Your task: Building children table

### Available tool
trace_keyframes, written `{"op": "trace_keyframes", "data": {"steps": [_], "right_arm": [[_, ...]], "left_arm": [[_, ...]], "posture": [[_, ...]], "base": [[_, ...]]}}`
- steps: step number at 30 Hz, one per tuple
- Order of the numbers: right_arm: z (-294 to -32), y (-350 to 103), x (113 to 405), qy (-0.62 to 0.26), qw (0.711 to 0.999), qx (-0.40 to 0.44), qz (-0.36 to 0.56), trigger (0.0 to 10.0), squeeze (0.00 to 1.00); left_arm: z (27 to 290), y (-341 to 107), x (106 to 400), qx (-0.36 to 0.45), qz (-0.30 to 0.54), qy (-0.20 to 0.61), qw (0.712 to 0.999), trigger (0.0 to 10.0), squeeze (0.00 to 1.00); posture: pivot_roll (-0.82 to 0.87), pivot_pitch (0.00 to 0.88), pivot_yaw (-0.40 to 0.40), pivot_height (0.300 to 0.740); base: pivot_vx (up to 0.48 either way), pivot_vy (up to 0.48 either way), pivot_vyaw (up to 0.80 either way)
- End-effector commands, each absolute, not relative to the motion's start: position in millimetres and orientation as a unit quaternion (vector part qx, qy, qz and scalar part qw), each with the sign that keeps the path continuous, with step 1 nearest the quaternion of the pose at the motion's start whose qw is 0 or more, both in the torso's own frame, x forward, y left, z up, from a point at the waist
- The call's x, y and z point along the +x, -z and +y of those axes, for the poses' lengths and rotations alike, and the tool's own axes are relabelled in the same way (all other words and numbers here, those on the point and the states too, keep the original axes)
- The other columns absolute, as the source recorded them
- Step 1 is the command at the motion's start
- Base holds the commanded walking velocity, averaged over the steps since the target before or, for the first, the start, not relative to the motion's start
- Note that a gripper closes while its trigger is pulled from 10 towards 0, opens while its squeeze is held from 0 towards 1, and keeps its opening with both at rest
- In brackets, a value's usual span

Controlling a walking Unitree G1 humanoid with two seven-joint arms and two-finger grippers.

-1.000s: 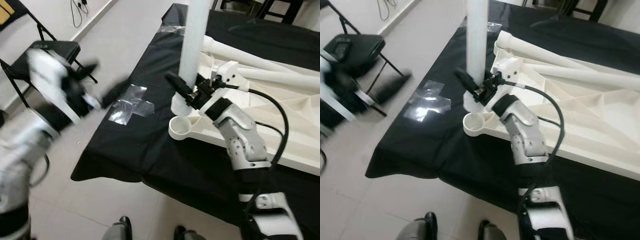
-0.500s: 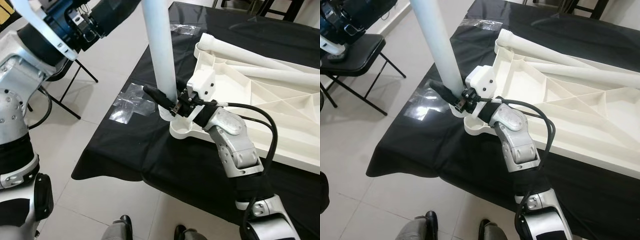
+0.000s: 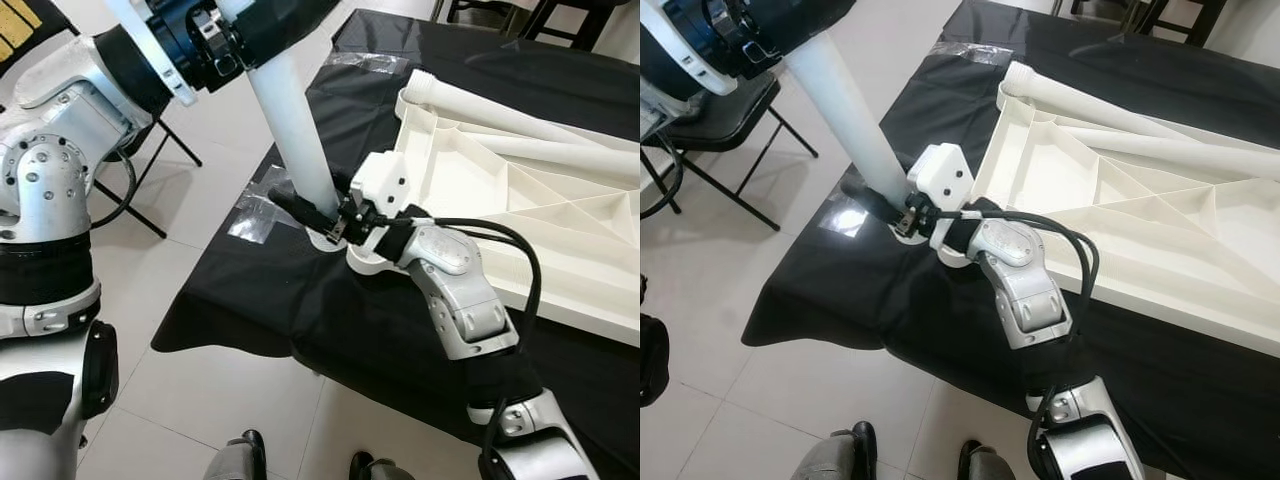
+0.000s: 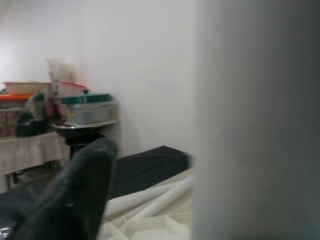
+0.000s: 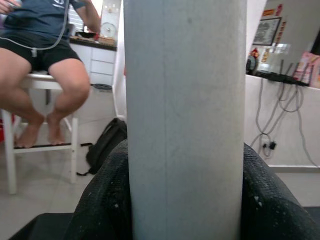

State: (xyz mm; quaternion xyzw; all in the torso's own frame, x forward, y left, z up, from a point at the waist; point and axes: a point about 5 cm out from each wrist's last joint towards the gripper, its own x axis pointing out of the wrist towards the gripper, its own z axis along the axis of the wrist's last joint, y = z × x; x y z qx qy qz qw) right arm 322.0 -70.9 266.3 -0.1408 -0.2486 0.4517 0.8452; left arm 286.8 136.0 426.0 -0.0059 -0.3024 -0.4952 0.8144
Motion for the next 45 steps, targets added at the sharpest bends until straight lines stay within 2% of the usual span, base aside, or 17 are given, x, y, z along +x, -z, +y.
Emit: {"op": "trace_keyframes", "data": {"steps": [1,9,15,16,18,21,22,23,25,29,33,34,35,45], "right_arm": [[-59,-273,315,-0.47,0.821,-0.167,-0.279,10.0,0.0],[-59,-274,319,-0.461,0.825,-0.174,-0.277,10.0,0.0],[-59,-271,325,-0.461,0.831,-0.186,-0.249,10.0,0.0],[-58,-270,326,-0.47,0.828,-0.189,-0.241,10.0,1.0],[-57,-269,325,-0.479,0.823,-0.192,-0.238,10.0,1.0],[-51,-271,324,-0.503,0.806,-0.204,-0.236,10.0,1.0],[-51,-271,324,-0.503,0.806,-0.204,-0.236,10.0,1.0],[-50,-272,324,-0.509,0.802,-0.205,-0.234,10.0,0.0],[-43,-274,325,-0.527,0.797,-0.189,-0.226,10.0,0.0],[-36,-276,327,-0.533,0.801,-0.167,-0.217,10.0,0.0],[-24,-283,332,-0.518,0.819,-0.129,-0.211,10.0,0.0],[-22,-282,332,-0.517,0.821,-0.123,-0.21,0.5,0.0],[-20,-281,331,-0.521,0.819,-0.121,-0.208,0.0,0.0],[-21,-275,330,-0.524,0.818,-0.133,-0.198,0.0,0.0]], "left_arm": [[132,-427,287,0.008,-0.3,0.502,0.811,0.0,0.0],[131,-430,287,0.016,-0.305,0.511,0.803,0.0,0.0],[126,-431,284,0.019,-0.302,0.55,0.779,0.0,0.0],[125,-431,282,0.02,-0.3,0.562,0.77,0.0,0.0],[123,-431,281,0.023,-0.299,0.573,0.763,0.0,0.0],[115,-432,273,0.023,-0.276,0.643,0.714,0.0,0.0],[115,-432,273,0.023,-0.276,0.643,0.714,0.0,0.0],[113,-432,271,0.022,-0.269,0.661,0.7,0.0,0.0],[109,-431,268,0.034,-0.261,0.687,0.677,0.0,0.0],[106,-432,266,0.046,-0.26,0.7,0.663,0.0,0.0],[100,-436,261,0.049,-0.269,0.713,0.646,0.0,0.0],[98,-436,258,0.05,-0.269,0.717,0.641,0.0,0.0],[96,-436,256,0.053,-0.268,0.72,0.638,0.0,0.0],[99,-435,255,0.055,-0.269,0.72,0.638,0.0,0.0]], "posture": [[0.11,0.188,-0.023,0.74],[0.12,0.185,-0.026,0.74],[0.11,0.18,-0.028,0.74],[0.11,0.177,-0.029,0.74],[0.11,0.177,-0.029,0.74],[0.1,0.164,-0.033,0.74],[0.1,0.164,-0.033,0.74],[0.1,0.164,-0.033,0.74],[0.1,0.16,-0.037,0.74],[0.1,0.157,-0.039,0.74],[0.1,0.155,-0.04,0.74],[0.1,0.155,-0.04,0.74],[0.1,0.159,-0.04,0.74],[0.1,0.162,-0.041,0.74]], "base": [[0.0,0.0,0.0],[0.0,0.0,0.0],[0.0,0.0,0.0],[0.0,0.0,0.0],[0.0,0.0,0.0],[0.0,0.0,0.0],[0.0,0.0,0.0],[0.0,0.0,0.0],[0.0,0.0,0.0],[0.0,0.0,0.0],[0.0,0.0,0.0],[0.0,0.0,0.0],[0.0,0.0,0.0],[0.0,0.0,0.0]]}}
